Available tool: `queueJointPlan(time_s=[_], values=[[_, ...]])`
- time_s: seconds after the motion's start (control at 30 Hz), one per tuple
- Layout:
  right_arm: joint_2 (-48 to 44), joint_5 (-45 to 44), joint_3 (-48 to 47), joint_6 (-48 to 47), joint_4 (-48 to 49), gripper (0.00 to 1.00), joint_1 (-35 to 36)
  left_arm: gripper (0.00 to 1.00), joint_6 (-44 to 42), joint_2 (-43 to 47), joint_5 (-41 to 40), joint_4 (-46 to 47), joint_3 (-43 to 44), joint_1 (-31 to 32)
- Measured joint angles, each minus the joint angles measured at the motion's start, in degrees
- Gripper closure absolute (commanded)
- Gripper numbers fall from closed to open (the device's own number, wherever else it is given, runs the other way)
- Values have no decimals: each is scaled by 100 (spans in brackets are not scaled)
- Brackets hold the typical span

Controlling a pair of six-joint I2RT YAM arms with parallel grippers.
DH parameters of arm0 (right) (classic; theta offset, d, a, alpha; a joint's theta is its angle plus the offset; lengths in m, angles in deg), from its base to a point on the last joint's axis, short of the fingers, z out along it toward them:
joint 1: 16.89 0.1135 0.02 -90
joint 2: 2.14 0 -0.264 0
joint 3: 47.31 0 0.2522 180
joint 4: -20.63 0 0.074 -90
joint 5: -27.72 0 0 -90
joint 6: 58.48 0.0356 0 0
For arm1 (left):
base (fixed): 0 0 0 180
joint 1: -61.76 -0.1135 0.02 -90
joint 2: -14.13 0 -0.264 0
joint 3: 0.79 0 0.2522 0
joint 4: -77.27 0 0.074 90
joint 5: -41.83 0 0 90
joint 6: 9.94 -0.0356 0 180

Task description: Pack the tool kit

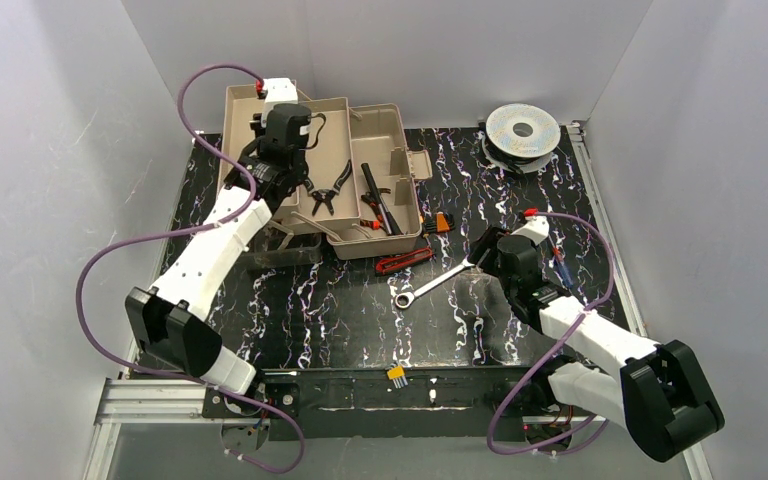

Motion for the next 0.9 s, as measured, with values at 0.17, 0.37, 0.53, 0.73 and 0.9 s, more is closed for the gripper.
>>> queueJointPlan(time_s=[0.17, 0.37, 0.53, 0.73, 0.9], values=[[83, 120, 0, 24, -2, 27, 0, 100, -149, 0, -551, 116, -492, -22], [105, 210, 0, 35, 2, 27, 0, 16, 343, -61, -457, -210, -643, -308], [317, 457, -20, -28, 31, 24, 0, 2, 750, -26, 181, -310, -621, -492], [789, 1071, -223, -225, 127, 23, -2, 2, 949, 323, 2273, -192, -686, -319], [984, 1453, -391, -365, 164, 23, -2, 2, 879, 728, 3281, 13, -883, 468]])
